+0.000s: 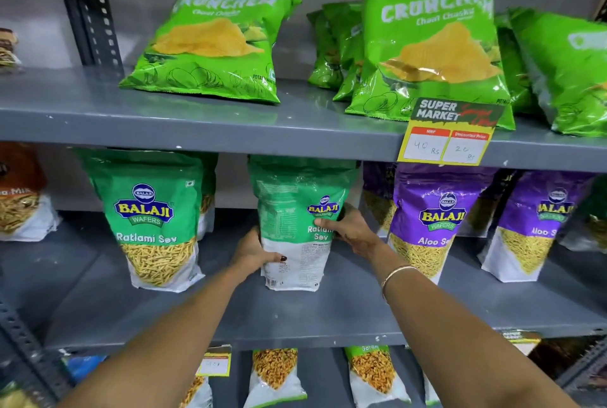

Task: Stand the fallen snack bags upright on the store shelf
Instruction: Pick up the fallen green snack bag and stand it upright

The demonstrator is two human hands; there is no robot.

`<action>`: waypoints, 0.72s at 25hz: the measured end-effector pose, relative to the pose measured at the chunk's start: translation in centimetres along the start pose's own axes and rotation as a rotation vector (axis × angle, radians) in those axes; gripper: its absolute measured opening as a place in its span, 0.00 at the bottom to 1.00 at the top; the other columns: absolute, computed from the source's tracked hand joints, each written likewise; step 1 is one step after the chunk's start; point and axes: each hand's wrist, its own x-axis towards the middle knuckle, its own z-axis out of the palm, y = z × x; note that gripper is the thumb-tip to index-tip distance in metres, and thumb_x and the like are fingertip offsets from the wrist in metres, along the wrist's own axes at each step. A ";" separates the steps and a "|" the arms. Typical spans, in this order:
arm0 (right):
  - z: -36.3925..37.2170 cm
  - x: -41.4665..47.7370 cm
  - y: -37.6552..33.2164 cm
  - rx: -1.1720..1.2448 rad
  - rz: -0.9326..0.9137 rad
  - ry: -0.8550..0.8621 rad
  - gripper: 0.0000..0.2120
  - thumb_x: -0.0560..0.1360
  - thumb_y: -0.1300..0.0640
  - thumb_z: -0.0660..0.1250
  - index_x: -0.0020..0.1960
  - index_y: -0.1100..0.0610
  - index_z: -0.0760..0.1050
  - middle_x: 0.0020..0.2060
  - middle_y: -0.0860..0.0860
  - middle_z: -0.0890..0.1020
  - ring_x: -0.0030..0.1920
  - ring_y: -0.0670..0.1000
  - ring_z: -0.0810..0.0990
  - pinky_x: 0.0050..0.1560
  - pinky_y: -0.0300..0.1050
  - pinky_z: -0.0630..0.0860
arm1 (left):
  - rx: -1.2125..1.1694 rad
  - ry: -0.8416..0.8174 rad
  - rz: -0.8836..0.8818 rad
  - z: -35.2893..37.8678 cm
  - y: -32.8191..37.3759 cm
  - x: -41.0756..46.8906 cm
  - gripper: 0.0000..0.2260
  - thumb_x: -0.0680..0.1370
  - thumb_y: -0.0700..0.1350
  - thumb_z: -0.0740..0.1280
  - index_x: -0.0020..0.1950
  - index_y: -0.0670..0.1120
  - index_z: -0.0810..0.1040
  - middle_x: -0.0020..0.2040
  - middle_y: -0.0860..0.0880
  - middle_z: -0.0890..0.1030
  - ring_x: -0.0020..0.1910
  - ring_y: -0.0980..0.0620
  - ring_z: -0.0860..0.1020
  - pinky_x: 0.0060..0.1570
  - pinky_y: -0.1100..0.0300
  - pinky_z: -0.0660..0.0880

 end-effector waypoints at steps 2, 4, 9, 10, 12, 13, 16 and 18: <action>-0.7 -0.3 0.3 -0.063 0.099 -0.094 0.13 0.72 0.66 0.69 0.55 0.60 0.72 0.47 0.52 0.82 0.30 0.37 0.82 0.28 0.31 0.76 | -0.011 -0.060 -0.018 -0.5 -0.1 0.2 0.35 0.63 0.34 0.77 0.68 0.40 0.68 0.64 0.42 0.77 0.62 0.44 0.75 0.56 0.59 0.71; -1.6 -0.5 1.6 -0.247 0.311 -0.224 0.15 0.70 0.56 0.73 0.54 0.57 0.75 0.48 0.52 0.81 0.36 0.42 0.80 0.30 0.35 0.75 | 0.005 -0.163 -0.041 -1.2 -0.1 0.3 0.33 0.65 0.30 0.73 0.69 0.40 0.66 0.65 0.42 0.76 0.60 0.45 0.75 0.57 0.58 0.72; -1.4 -0.6 3.8 -0.334 0.481 -0.318 0.06 0.71 0.59 0.71 0.38 0.59 0.76 0.30 0.53 0.81 0.28 0.46 0.80 0.32 0.38 0.78 | 0.070 -0.281 -0.140 -2.8 0.0 0.1 0.25 0.73 0.30 0.60 0.69 0.44 0.66 0.56 0.46 0.78 0.52 0.51 0.72 0.44 0.59 0.69; -1.0 -0.5 3.8 -0.295 0.478 -0.265 0.07 0.72 0.60 0.71 0.37 0.60 0.74 0.28 0.53 0.80 0.25 0.45 0.80 0.29 0.38 0.77 | 0.070 -0.285 -0.158 -3.0 -0.1 0.2 0.24 0.74 0.31 0.60 0.69 0.44 0.66 0.53 0.47 0.78 0.51 0.51 0.74 0.46 0.58 0.69; -0.6 -0.4 3.7 -0.256 0.442 -0.168 0.10 0.73 0.62 0.69 0.35 0.58 0.71 0.26 0.52 0.79 0.24 0.44 0.79 0.26 0.37 0.74 | 0.091 -0.332 -0.175 -3.3 -0.5 0.2 0.25 0.74 0.33 0.63 0.70 0.44 0.65 0.45 0.49 0.80 0.43 0.54 0.79 0.46 0.60 0.70; -0.5 -0.3 3.7 -0.267 0.418 -0.145 0.10 0.73 0.62 0.69 0.36 0.57 0.70 0.30 0.52 0.80 0.28 0.44 0.79 0.29 0.38 0.73 | 0.102 -0.366 -0.173 -3.2 -0.4 0.1 0.26 0.74 0.34 0.65 0.71 0.44 0.64 0.44 0.50 0.81 0.41 0.55 0.80 0.44 0.60 0.70; -0.7 -0.7 3.5 -0.294 0.378 -0.254 0.15 0.73 0.65 0.68 0.56 0.53 0.72 0.52 0.51 0.75 0.48 0.47 0.77 0.42 0.42 0.73 | 0.116 -0.360 -0.103 -2.0 0.1 -0.3 0.36 0.70 0.36 0.72 0.74 0.46 0.60 0.59 0.48 0.77 0.57 0.52 0.75 0.49 0.61 0.71; -0.7 -1.1 3.8 -0.396 0.387 -0.390 0.36 0.70 0.65 0.71 0.73 0.49 0.59 0.62 0.48 0.67 0.59 0.47 0.69 0.50 0.44 0.71 | 0.091 -0.326 -0.026 -0.7 0.9 -0.5 0.42 0.68 0.34 0.73 0.76 0.45 0.54 0.69 0.46 0.70 0.67 0.51 0.68 0.60 0.62 0.67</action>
